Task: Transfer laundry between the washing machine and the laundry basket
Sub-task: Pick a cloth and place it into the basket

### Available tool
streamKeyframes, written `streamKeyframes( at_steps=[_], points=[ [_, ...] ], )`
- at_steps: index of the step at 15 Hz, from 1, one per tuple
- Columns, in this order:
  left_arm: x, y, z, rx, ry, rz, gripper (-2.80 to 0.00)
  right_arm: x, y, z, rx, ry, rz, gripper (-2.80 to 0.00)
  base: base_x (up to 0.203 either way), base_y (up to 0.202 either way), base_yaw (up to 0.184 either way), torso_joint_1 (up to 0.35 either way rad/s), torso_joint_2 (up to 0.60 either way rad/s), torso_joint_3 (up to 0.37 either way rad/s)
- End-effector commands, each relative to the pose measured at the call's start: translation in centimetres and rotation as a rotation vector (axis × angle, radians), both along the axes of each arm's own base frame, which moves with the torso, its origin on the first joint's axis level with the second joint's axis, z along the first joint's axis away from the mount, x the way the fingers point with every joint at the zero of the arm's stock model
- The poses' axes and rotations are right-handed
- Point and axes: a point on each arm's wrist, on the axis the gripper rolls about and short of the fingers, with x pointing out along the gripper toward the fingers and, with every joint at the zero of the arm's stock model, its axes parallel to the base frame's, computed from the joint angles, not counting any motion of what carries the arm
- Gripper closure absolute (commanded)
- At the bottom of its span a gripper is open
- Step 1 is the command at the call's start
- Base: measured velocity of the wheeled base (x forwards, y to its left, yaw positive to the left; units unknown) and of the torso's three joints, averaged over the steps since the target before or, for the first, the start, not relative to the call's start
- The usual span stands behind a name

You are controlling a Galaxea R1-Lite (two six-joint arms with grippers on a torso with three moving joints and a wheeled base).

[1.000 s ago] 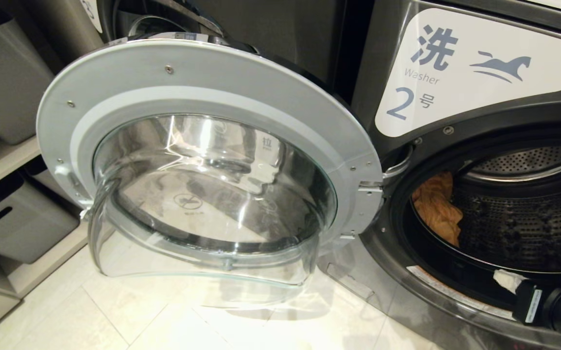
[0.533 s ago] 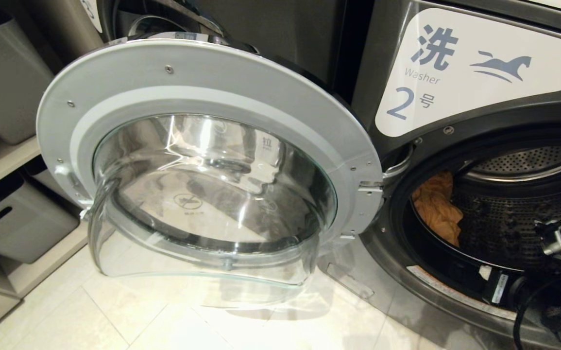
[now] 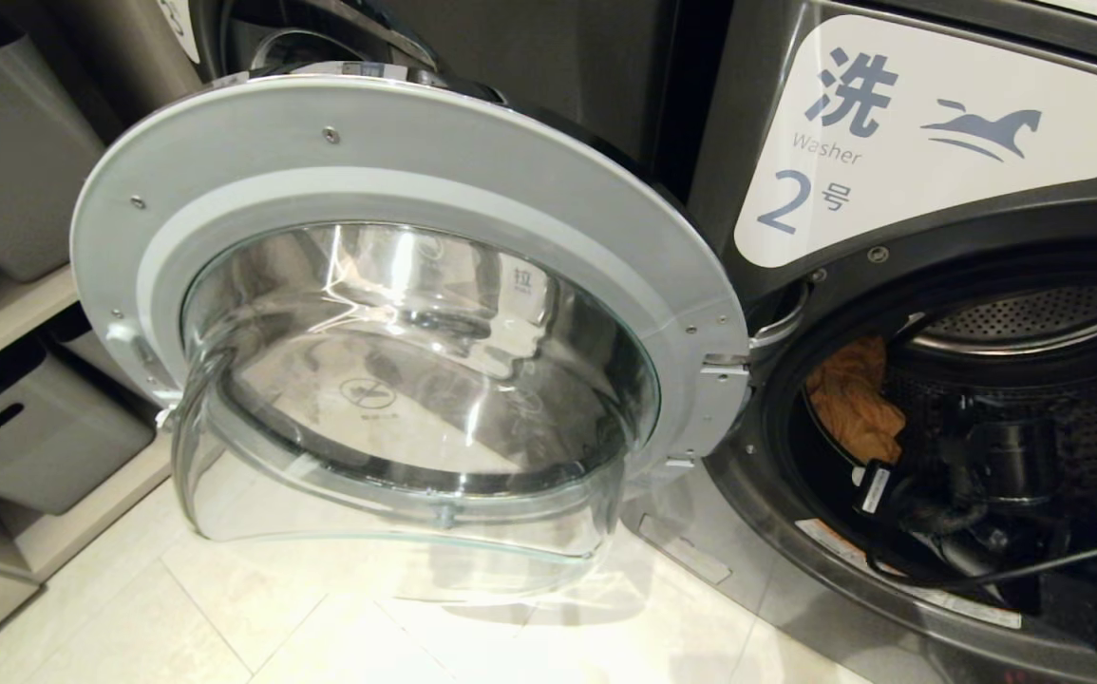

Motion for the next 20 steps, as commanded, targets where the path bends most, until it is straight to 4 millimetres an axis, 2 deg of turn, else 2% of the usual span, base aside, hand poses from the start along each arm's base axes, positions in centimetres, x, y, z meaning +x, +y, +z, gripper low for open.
streamKeyframes(
  at_steps=[1, 4, 6, 8, 12, 16, 20],
  points=[
    [0.0, 0.0, 0.0, 0.001, 0.001, 0.0, 0.0, 2.7, -1.4, -1.5, -0.006, 0.025, -0.072, -2.8, 0.0, 0.0, 0.0, 0.0, 0.0, 0.0],
    [0.0, 0.0, 0.0, 0.001, 0.001, 0.0, 0.0, 6.5, -5.0, -1.1, -0.004, -0.034, -0.193, -2.8, 0.0, 0.0, 0.0, 0.0, 0.0, 0.0],
    [0.0, 0.0, 0.0, 0.001, 0.0, 0.0, 0.0, 7.4, -6.7, -1.7, -0.006, -0.025, -0.236, -2.8, 0.0, 0.0, 0.0, 0.0, 0.0, 0.0],
    [0.0, 0.0, 0.0, 0.001, 0.0, 0.0, 0.0, 8.3, -6.7, -2.9, -0.002, -0.002, -0.235, -2.8, 0.0, 0.0, 0.0, 0.0, 0.0, 0.0],
    [0.0, 0.0, 0.0, 0.001, 0.001, 0.0, 0.0, 12.0, -6.1, -4.5, 0.007, -0.012, -0.218, -2.8, 0.0, 0.0, 0.0, 0.0, 0.0, 0.0],
    [0.0, 0.0, 0.0, 0.001, 0.001, 0.0, 0.0, 14.9, -6.1, -5.1, 0.013, -0.003, -0.223, -2.8, 0.0, 0.0, 0.0, 0.0, 0.0, 0.0],
    [0.0, 0.0, 0.0, 0.001, 0.001, 0.0, 0.0, 17.6, -6.4, -4.5, 0.011, -0.038, -0.226, -2.8, 0.0, 0.0, 0.0, 0.0, 0.0, 0.0]
  ],
)
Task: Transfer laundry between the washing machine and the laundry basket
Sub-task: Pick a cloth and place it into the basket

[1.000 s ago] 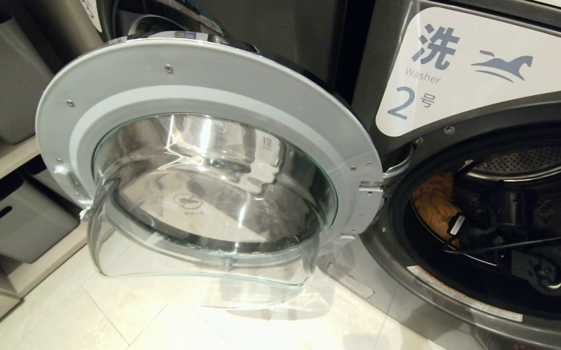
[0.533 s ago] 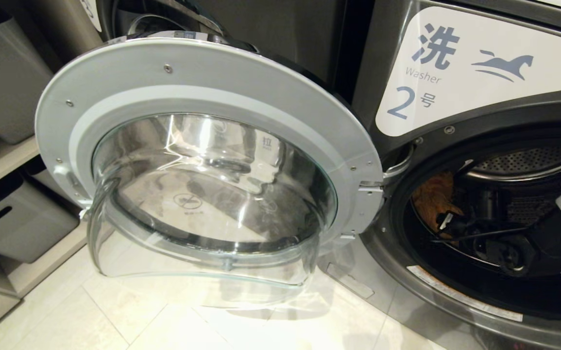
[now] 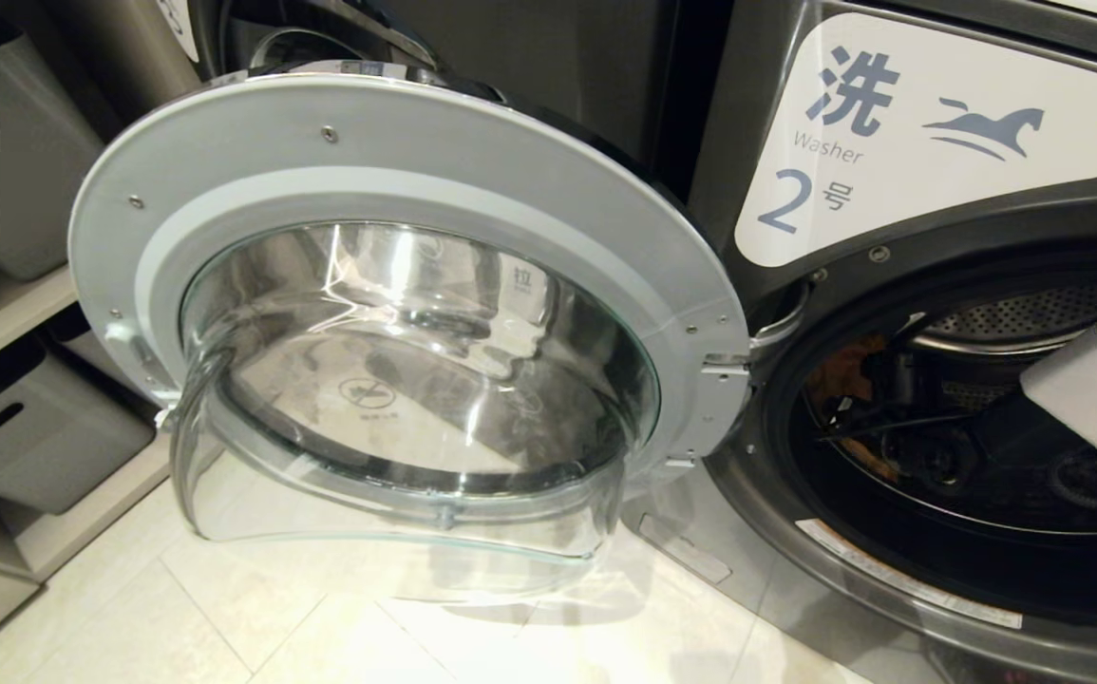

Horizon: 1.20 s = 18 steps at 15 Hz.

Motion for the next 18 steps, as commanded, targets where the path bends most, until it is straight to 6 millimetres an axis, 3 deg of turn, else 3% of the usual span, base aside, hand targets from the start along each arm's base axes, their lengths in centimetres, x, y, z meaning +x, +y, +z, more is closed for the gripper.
streamKeyframes(
  at_steps=[1, 7, 18],
  points=[
    [0.0, 0.0, 0.0, 0.001, 0.001, 0.0, 0.0, 1.2, -0.3, -0.1, 0.002, -0.006, -0.011, -2.8, 0.0, 0.0, 0.0, 0.0, 0.0, 0.0],
    [0.0, 0.0, 0.0, 0.001, 0.001, 0.0, 0.0, 3.3, -2.1, 0.0, 0.005, 0.016, -0.05, -2.8, 0.0, 0.0, 0.0, 0.0, 0.0, 0.0],
    [0.0, 0.0, 0.0, 0.001, 0.0, 0.0, 0.0, 5.1, -2.1, 0.0, 0.033, 0.079, -0.031, -2.8, 0.0, 0.0, 0.0, 0.0, 0.0, 0.0]
  ],
)
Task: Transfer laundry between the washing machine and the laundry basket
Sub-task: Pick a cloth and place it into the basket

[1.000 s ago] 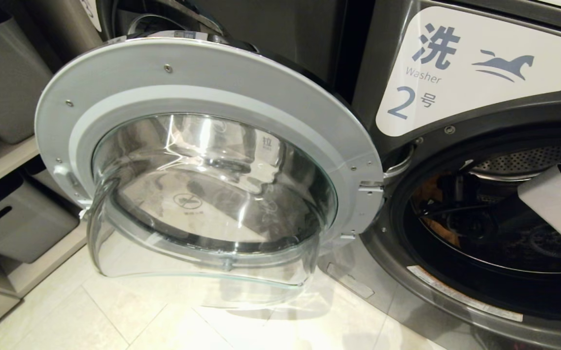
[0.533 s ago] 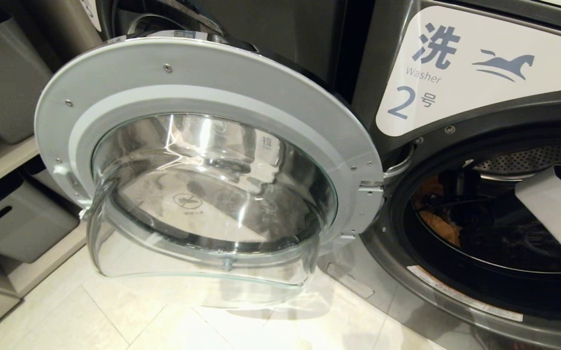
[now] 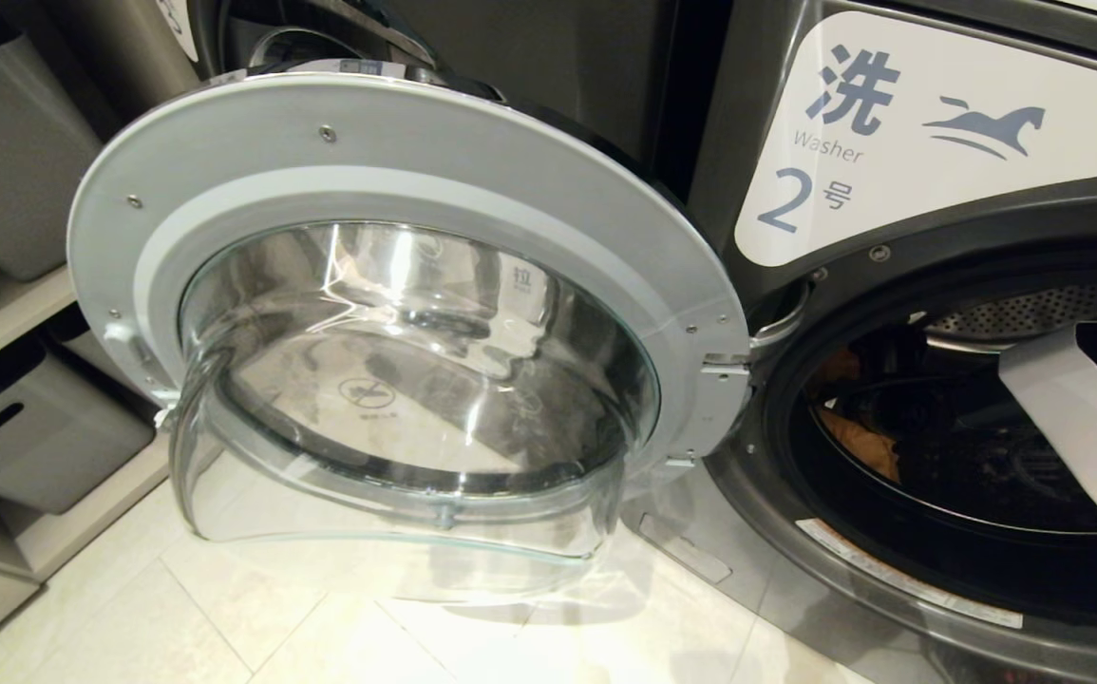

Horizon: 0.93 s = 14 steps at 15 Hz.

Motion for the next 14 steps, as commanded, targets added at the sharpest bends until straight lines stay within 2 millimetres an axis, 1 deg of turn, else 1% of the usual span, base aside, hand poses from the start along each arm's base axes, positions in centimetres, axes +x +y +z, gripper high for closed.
streamKeyframes(
  at_steps=[1, 5, 7, 14],
  points=[
    [0.01, 0.0, -0.04, 0.001, 0.001, 0.0, 0.0, 0.14, 0.06, 0.0, 0.009, -0.007, 0.004, -2.8, 0.0, 0.0, 0.0, 0.0, 0.0, 0.0],
    [0.01, 0.0, -0.04, 0.001, 0.001, 0.0, 0.0, 0.63, 0.14, 0.4, 0.015, -0.032, 0.013, -2.8, 0.0, 0.0, 0.0, 0.0, 0.0, 0.0],
    [0.01, 0.0, -0.02, 0.001, 0.0, 0.0, 0.0, 0.72, 0.16, 0.17, 0.023, -0.031, 0.022, -2.8, 0.0, 0.0, 0.0, 0.0, 0.0, 0.0],
    [0.01, 0.0, -0.04, 0.001, 0.001, 0.0, 0.0, 0.73, 0.19, 0.36, 0.031, -0.036, 0.033, -2.8, 0.0, 0.0, 0.0, 0.0, 0.0, 0.0]
  ],
)
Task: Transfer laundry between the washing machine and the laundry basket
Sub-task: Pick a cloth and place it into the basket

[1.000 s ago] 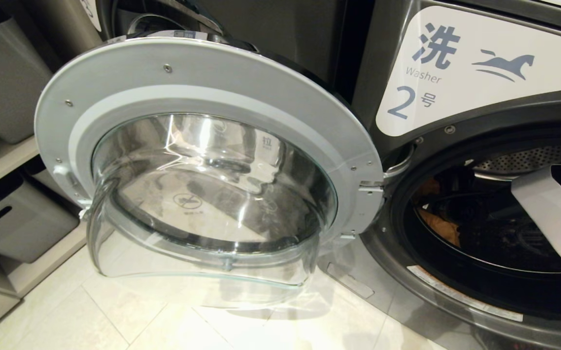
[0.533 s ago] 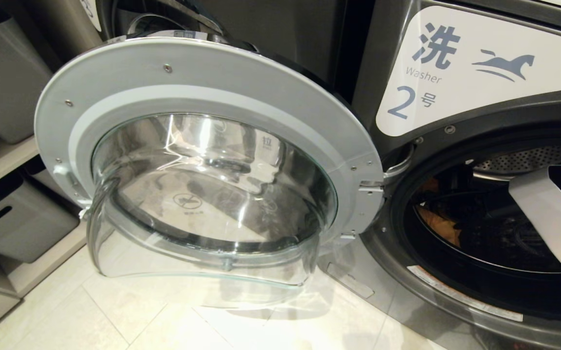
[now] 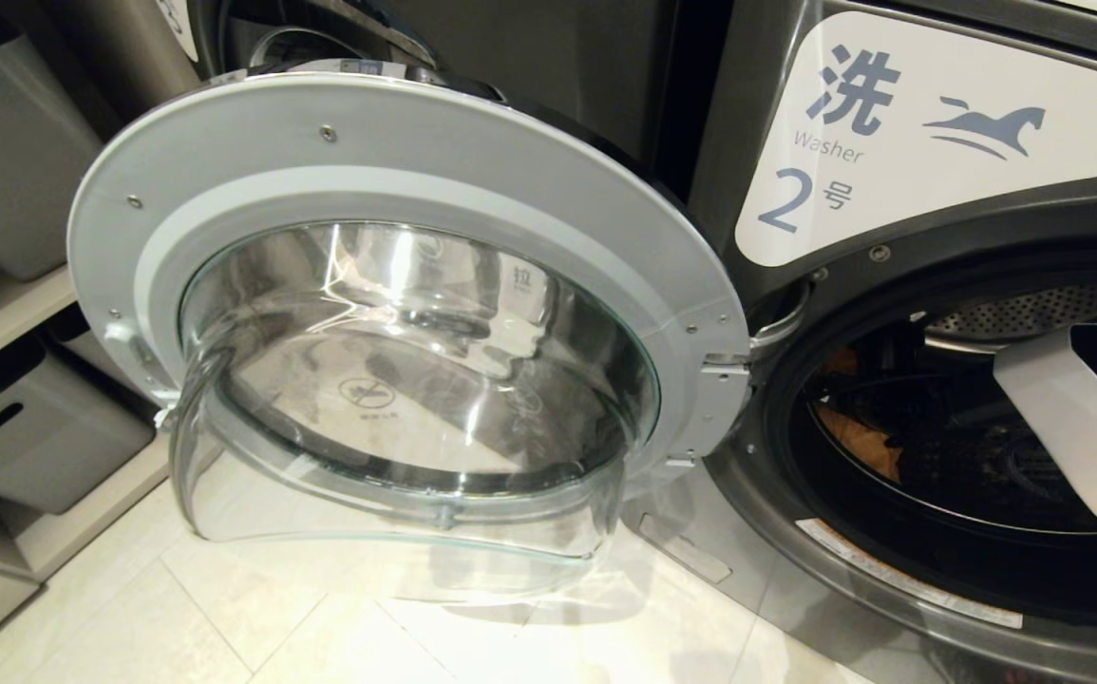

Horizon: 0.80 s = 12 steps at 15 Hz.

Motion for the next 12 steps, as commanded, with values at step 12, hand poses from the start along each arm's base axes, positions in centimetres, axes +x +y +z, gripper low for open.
streamKeyframes(
  at_steps=[12],
  points=[
    [0.0, 0.0, 0.0, 0.001, 0.001, 0.0, 0.0, -1.2, -5.1, 1.0, 0.075, 0.03, -0.059, -2.8, 0.0, 0.0, 0.0, 0.0, 0.0, 0.0]
  ],
)
